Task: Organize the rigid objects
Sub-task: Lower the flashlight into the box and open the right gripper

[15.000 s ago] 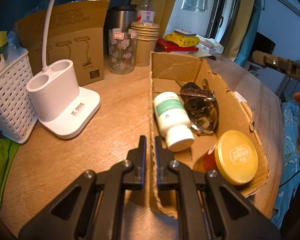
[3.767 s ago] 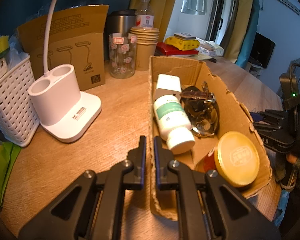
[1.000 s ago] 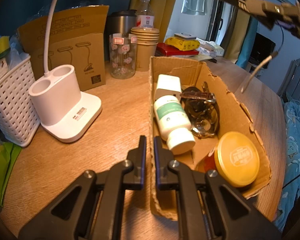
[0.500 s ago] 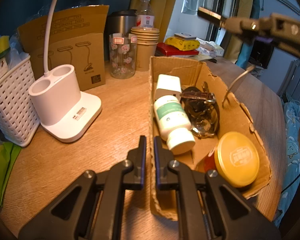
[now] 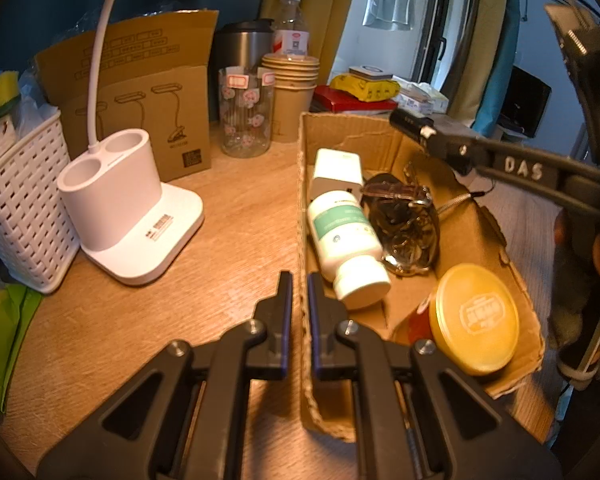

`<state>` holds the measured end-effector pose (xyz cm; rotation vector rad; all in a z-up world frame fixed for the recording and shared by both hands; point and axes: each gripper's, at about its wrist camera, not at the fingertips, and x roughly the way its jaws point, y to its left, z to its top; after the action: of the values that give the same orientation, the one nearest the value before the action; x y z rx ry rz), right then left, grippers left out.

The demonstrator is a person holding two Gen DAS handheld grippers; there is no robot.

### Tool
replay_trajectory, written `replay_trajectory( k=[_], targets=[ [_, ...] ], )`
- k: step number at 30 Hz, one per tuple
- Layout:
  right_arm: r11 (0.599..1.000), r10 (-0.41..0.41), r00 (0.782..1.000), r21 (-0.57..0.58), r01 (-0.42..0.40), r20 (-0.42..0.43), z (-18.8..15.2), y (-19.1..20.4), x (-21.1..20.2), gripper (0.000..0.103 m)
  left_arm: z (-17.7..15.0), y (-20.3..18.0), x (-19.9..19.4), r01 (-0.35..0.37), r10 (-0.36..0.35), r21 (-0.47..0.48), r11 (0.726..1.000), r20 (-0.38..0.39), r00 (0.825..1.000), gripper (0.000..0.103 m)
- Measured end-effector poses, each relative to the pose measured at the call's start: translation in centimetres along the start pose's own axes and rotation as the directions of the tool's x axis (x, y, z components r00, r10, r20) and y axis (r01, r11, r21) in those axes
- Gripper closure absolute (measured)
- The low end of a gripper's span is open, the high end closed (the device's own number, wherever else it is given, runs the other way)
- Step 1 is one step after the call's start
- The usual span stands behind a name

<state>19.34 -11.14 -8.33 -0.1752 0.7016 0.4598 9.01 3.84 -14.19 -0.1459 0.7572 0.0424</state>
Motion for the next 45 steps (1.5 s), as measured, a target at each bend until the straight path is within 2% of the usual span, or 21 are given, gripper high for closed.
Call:
replay_trajectory(
  k=[9,13,15,16,21,27,29,32,45],
  targets=[
    [0.994,-0.099,0.994,-0.050,0.097,-0.037,-0.6,0.9,0.7,0.081,0.1,-0.1,0.0,0.001,-0.001,0.003,1.000,0.001,1.000,0.096],
    [0.994,-0.096,0.995,-0.061,0.093,-0.042,-0.7,1.2,0.5,0.080,0.0,-0.2,0.0,0.000,0.000,0.002,1.000,0.001,1.000,0.096],
    [0.997,-0.059,0.997,-0.048,0.057,-0.048,-0.7,1.2,0.3,0.072,0.0,-0.2,0.0,0.000,0.000,0.002,1.000,0.001,1.000,0.096],
    [0.998,-0.042,0.998,-0.044,0.040,-0.049,-0.6,1.2,0.2,0.065,0.1,-0.2,0.0,0.000,0.000,0.002,1.000,0.001,1.000,0.096],
    [0.999,-0.015,0.999,-0.040,0.014,-0.034,-0.7,1.3,-0.6,0.064,-0.1,-0.1,0.1,-0.003,0.003,0.003,1.000,0.003,1.000,0.096],
    [1.000,-0.020,1.000,-0.018,0.020,-0.009,-0.5,0.4,-1.6,0.062,0.0,-0.1,0.1,-0.002,0.002,0.001,1.000,0.002,1.000,0.096],
    [1.000,-0.024,1.000,-0.005,0.025,0.009,-0.4,-0.1,-2.1,0.053,0.0,-0.1,0.1,-0.002,0.002,0.001,1.000,0.002,1.000,0.096],
    [0.999,-0.037,0.999,0.010,0.036,0.030,-0.2,-1.0,-2.7,0.045,-0.1,-0.1,0.1,-0.002,0.002,0.001,1.000,0.002,1.000,0.096],
    [0.996,-0.077,0.996,0.042,0.075,0.045,-0.3,-4.3,-3.2,0.043,-0.1,-0.1,0.0,-0.002,0.002,0.001,1.000,0.002,1.000,0.096]
  ],
)
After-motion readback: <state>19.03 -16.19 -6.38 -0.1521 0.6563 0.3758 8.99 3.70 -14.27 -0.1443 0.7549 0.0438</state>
